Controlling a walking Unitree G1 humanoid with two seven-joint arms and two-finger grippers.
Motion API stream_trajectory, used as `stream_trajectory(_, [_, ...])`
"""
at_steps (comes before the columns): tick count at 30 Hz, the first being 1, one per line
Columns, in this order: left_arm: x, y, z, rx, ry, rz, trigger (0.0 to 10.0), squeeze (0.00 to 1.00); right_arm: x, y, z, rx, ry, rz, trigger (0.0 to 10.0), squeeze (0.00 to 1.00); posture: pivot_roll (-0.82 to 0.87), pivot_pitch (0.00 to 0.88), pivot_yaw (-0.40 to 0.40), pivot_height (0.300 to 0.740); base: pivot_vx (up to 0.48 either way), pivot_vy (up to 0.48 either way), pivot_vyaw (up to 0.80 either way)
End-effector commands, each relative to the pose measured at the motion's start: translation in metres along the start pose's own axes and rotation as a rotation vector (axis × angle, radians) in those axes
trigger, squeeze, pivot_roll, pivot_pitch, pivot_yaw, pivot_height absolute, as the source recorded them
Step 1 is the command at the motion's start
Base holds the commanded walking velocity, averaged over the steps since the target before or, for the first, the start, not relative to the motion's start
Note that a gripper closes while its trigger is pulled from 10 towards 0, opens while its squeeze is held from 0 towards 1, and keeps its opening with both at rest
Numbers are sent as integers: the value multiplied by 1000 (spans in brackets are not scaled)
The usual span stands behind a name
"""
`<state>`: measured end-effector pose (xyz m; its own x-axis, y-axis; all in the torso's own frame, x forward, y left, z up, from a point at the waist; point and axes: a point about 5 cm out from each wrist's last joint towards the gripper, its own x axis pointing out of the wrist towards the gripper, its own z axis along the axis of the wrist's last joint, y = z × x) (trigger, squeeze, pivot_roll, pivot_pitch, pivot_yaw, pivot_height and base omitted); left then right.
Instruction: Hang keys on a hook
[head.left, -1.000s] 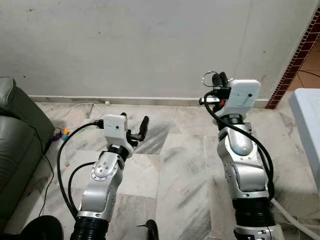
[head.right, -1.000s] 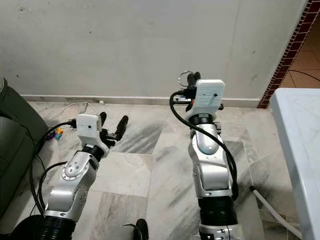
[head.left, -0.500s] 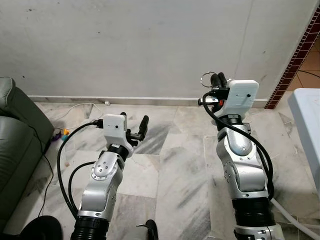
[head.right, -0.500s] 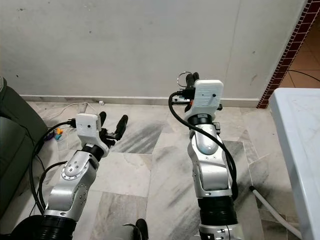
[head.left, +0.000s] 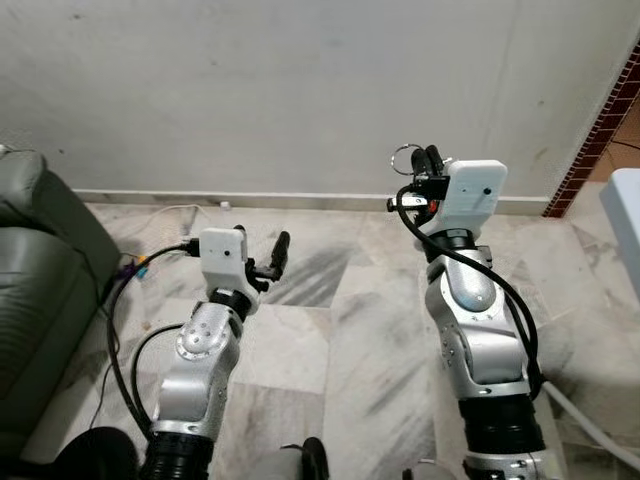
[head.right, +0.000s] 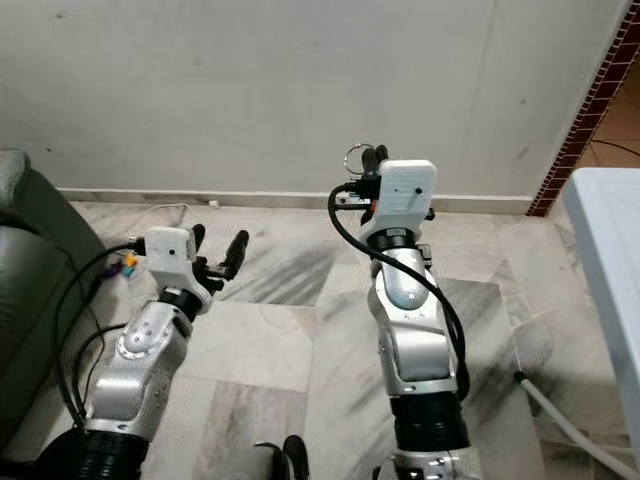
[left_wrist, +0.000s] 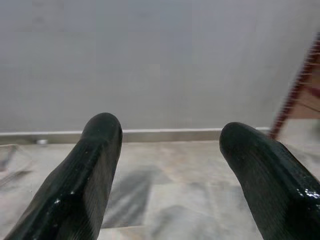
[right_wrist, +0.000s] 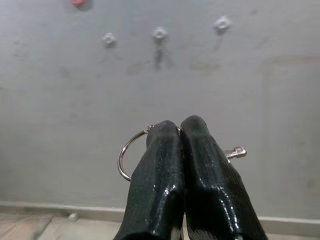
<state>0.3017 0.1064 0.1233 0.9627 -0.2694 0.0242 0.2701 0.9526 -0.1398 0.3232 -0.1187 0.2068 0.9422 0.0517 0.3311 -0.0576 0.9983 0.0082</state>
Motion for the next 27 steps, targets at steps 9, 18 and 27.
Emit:
stream_trajectory(9, [-2,10,0,18,13,22,10000,0,-1,10,4,18,-20,22,10000,0,3,152,127,740,0,457,0])
stream_trajectory(18, [-1,10,0,18,14,18,10000,0,-1,10,3,19,-19,16,10000,0,3,155,130,740,0,460,0])
stream_trajectory(27, [-2,6,4,-13,-14,-29,10000,0,-1,9,4,20,-20,19,10000,0,5,156,128,740,0,0,0])
